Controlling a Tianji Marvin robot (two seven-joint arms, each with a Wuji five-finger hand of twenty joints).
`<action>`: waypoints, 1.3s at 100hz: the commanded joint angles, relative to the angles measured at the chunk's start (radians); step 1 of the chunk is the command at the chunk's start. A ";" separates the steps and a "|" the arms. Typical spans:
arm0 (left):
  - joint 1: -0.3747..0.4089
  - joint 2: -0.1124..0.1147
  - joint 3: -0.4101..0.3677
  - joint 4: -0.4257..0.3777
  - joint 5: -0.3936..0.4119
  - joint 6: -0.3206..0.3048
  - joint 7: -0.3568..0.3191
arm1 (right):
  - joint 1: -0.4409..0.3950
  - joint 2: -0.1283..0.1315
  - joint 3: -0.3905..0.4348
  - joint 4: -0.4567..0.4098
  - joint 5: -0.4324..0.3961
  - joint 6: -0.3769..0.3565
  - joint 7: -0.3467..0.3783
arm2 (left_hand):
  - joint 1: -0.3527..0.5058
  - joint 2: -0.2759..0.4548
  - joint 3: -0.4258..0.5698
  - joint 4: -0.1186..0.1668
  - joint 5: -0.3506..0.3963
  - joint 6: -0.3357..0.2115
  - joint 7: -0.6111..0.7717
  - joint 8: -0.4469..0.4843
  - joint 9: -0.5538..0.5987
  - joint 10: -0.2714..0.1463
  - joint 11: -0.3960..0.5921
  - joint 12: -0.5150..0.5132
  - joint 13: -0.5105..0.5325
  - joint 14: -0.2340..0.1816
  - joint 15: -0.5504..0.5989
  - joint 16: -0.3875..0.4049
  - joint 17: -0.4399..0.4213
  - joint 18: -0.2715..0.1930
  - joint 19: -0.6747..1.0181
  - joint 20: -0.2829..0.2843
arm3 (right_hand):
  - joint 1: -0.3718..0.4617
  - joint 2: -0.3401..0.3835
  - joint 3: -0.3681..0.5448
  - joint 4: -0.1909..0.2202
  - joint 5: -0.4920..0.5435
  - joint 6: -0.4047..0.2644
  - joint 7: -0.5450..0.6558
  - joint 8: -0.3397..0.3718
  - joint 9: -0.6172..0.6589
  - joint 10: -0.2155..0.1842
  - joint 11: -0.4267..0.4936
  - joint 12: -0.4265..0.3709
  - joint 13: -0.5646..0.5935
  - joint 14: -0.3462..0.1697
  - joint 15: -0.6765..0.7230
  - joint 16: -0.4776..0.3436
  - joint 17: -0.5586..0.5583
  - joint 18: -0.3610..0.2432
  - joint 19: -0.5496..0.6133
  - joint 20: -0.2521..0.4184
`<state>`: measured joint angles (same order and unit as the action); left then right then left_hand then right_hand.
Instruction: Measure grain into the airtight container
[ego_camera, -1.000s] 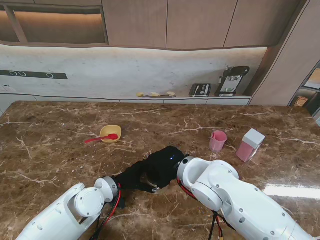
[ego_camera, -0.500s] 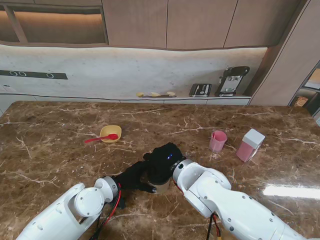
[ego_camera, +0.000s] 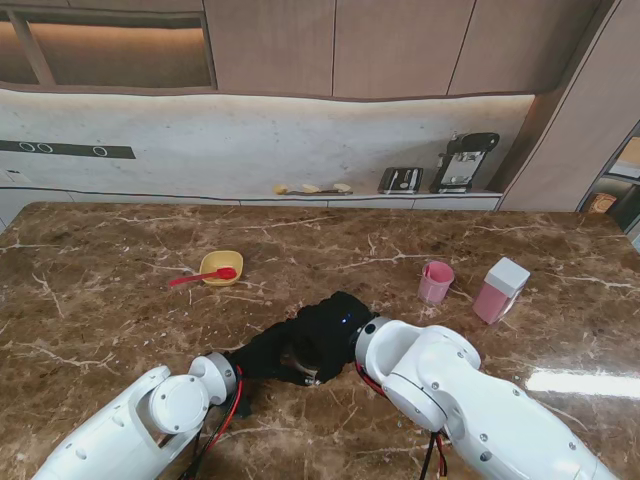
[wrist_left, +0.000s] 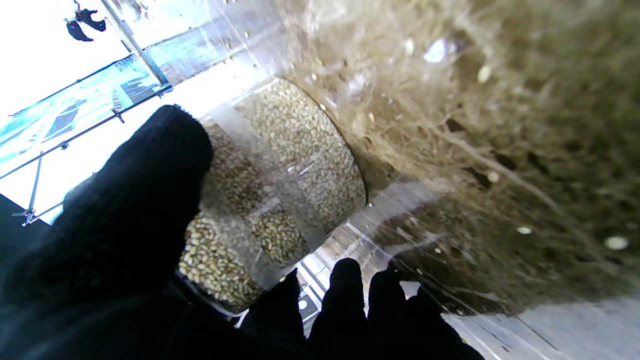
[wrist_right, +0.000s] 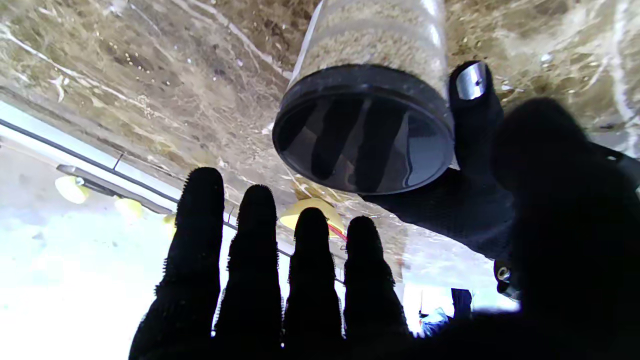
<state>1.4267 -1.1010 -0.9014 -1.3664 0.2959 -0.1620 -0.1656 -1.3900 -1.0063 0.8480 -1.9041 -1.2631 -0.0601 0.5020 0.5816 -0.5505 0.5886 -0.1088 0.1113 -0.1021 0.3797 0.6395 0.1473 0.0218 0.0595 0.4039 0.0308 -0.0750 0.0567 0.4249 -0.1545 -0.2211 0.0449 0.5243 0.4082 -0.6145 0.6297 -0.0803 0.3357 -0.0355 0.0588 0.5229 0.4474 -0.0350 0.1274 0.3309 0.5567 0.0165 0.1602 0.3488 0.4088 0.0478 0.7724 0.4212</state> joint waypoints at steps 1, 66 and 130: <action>0.019 0.002 0.019 0.040 0.011 0.012 -0.017 | 0.014 0.002 -0.011 0.025 0.008 0.015 0.010 | 0.046 0.079 0.022 0.041 0.022 -0.077 0.078 -0.001 -0.026 -0.025 -0.006 0.015 0.019 0.148 0.037 0.017 0.084 0.282 0.157 0.098 | 0.073 -0.038 -0.022 0.007 -0.042 0.006 -0.028 -0.015 -0.032 0.011 -0.011 -0.015 -0.019 0.019 -0.001 -0.031 0.001 0.014 -0.011 0.007; 0.021 0.002 0.019 0.036 0.003 0.016 -0.020 | -0.019 -0.013 -0.044 0.055 -0.076 0.136 -0.139 | 0.049 0.083 0.013 0.042 0.022 -0.077 0.080 0.000 -0.026 -0.024 -0.005 0.015 0.020 0.148 0.037 0.018 0.083 0.283 0.156 0.097 | -0.413 0.237 0.063 0.028 -0.023 -0.002 0.028 0.028 0.095 -0.006 0.027 0.027 0.122 0.005 0.063 0.044 0.083 0.016 0.190 0.003; 0.014 0.004 0.025 0.039 0.000 0.014 -0.031 | 0.054 -0.023 -0.160 0.143 -0.021 0.254 -0.212 | 0.046 0.086 0.015 0.043 0.020 -0.078 0.075 -0.002 -0.027 -0.027 -0.007 0.014 0.019 0.146 0.036 0.017 0.082 0.283 0.154 0.096 | -0.447 0.337 0.021 0.026 0.188 0.022 0.282 0.169 0.383 0.025 0.259 0.179 0.601 -0.096 0.657 0.275 0.496 -0.111 0.647 0.078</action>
<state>1.4188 -1.1002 -0.8953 -1.3650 0.2923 -0.1603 -0.1755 -1.3178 -1.0143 0.6771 -1.7572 -1.2888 0.2116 0.1896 0.5820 -0.5505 0.5782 -0.1089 0.1113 -0.1088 0.3803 0.6395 0.1473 0.0218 0.0595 0.4039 0.0291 -0.0750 0.0567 0.4249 -0.1599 -0.2210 0.0447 0.5249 0.0871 -0.3774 0.6582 -0.0827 0.5504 -0.0329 0.3699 0.7026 0.8063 -0.0308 0.3771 0.5028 1.0940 -0.0809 0.7712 0.6181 0.8557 -0.0290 1.3349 0.5298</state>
